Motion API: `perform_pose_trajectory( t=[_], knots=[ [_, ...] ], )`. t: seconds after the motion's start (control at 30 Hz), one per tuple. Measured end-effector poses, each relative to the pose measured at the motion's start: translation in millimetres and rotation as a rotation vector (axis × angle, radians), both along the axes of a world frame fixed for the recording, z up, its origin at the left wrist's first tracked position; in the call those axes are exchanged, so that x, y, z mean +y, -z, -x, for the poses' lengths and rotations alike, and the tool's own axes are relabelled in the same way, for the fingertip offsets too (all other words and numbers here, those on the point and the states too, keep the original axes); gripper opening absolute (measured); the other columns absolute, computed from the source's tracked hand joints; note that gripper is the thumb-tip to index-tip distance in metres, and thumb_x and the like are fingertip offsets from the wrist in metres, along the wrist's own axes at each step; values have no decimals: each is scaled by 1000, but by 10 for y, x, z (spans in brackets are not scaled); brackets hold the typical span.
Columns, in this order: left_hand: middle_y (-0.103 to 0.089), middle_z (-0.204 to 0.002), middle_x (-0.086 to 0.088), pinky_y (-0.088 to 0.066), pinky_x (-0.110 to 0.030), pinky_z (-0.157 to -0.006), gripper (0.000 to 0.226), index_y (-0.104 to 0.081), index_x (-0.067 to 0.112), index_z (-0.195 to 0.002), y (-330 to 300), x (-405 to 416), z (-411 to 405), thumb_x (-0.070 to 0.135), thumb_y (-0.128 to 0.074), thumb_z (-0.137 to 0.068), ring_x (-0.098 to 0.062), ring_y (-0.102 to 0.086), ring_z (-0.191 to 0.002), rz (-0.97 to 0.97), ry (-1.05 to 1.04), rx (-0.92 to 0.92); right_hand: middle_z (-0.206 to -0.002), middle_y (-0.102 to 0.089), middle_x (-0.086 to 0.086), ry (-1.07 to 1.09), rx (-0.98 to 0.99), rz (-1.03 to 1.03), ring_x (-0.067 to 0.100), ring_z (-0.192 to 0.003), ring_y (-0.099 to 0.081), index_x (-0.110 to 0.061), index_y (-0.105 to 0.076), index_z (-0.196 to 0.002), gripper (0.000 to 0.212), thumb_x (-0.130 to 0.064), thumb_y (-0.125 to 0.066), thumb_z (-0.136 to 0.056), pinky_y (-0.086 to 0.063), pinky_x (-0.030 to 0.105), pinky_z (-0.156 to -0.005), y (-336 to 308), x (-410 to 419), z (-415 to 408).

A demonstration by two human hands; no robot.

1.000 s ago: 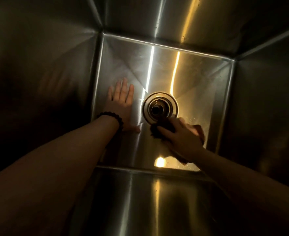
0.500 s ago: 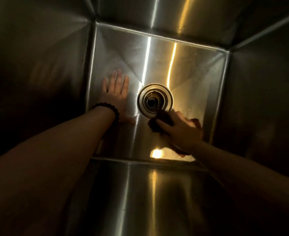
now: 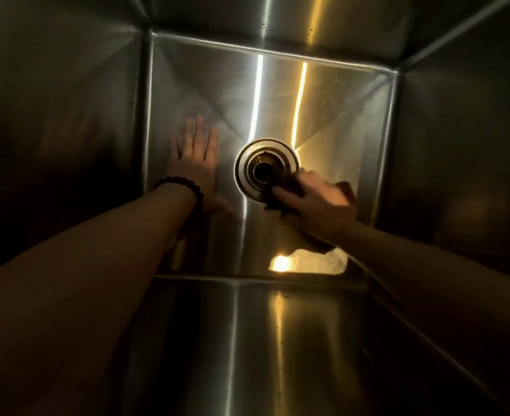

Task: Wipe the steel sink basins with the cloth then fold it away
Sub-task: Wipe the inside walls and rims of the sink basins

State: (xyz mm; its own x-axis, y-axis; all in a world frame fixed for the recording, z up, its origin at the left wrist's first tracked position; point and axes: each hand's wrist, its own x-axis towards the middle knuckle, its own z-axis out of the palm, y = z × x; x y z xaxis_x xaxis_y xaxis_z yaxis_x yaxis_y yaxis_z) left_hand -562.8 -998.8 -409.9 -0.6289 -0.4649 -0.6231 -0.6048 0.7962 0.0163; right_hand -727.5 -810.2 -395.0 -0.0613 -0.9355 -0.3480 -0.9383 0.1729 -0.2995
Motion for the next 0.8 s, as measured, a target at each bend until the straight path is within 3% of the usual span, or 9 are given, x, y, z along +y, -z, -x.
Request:
perform_pose_trajectory(
  t=[0.13, 0.27, 0.37, 0.43, 0.5, 0.53, 0.6, 0.67, 0.8],
  knots=[
    [22, -153, -25, 5, -56, -113, 154, 20, 3, -145, 11, -1, 3, 86, -62, -45, -41, 19, -142, 13, 2, -14, -138, -32, 17, 440, 223, 0, 34, -125, -35, -31, -32, -141, 54, -38, -51, -91, -46, 45, -90, 52, -361, 379],
    [20, -153, -26, 2, -58, -114, 149, 19, 2, -146, 46, 17, 18, 84, -61, -51, -42, 17, -142, 39, 3, -10, -124, -46, 18, 261, 84, 115, 37, -107, -49, -28, -47, -132, 49, -32, -57, -83, -49, 41, -77, 125, -813, -155],
    [19, -154, -25, -3, -60, -115, 136, 19, 3, -146, 55, 18, 26, 77, -59, -62, -41, 16, -143, 37, -26, 12, -124, -47, 16, -56, 5, 43, 33, -104, -49, -33, -42, -133, 48, -44, -48, -86, -50, 43, -72, 121, -463, -443],
    [22, -153, -25, 0, -59, -115, 144, 22, 4, -145, 28, 2, 30, 78, -65, -56, -40, 19, -142, 4, -29, -15, -117, -56, 15, -180, 2, 126, 26, -99, -51, -28, -56, -124, 39, -43, -44, -91, -49, 34, -74, 15, -130, -280],
    [24, -153, -24, 3, -57, -113, 151, 22, 4, -145, 11, -3, 28, 81, -66, -49, -40, 21, -141, -17, -23, -28, -105, -64, 9, -93, 104, 200, 21, -92, -59, -30, -63, -112, 35, -43, -42, -87, -49, 25, -69, -152, 87, -3],
    [24, -153, -25, 3, -57, -113, 152, 21, 4, -145, 18, -7, 23, 83, -65, -48, -40, 21, -142, -7, -19, -27, -112, -61, 12, 24, 127, 121, 25, -98, -59, -31, -55, -118, 38, -43, -45, -84, -52, 30, -70, -186, 114, 121],
    [23, -153, -25, 4, -57, -113, 153, 21, 5, -146, 25, -8, 18, 84, -64, -47, -40, 20, -142, -5, -20, -23, -134, -40, 16, 311, 147, -57, 33, -120, -43, -34, -35, -136, 53, -41, -51, -86, -48, 40, -83, -82, 2, 280],
    [23, -153, -25, 6, -57, -113, 152, 20, 5, -146, 35, -3, 13, 84, -64, -46, -40, 20, -142, -2, -19, -16, -139, -32, 16, 505, 180, -39, 34, -126, -34, -33, -33, -141, 56, -37, -52, -88, -45, 44, -87, 42, -368, 257],
    [20, -154, -24, 3, -57, -114, 134, 18, 5, -147, 62, 13, 18, 75, -60, -63, -40, 16, -143, 18, -29, 8, -126, -46, 17, 199, 53, 79, 35, -107, -48, -30, -47, -129, 48, -36, -55, -82, -51, 42, -74, 119, -852, -332]
  ],
)
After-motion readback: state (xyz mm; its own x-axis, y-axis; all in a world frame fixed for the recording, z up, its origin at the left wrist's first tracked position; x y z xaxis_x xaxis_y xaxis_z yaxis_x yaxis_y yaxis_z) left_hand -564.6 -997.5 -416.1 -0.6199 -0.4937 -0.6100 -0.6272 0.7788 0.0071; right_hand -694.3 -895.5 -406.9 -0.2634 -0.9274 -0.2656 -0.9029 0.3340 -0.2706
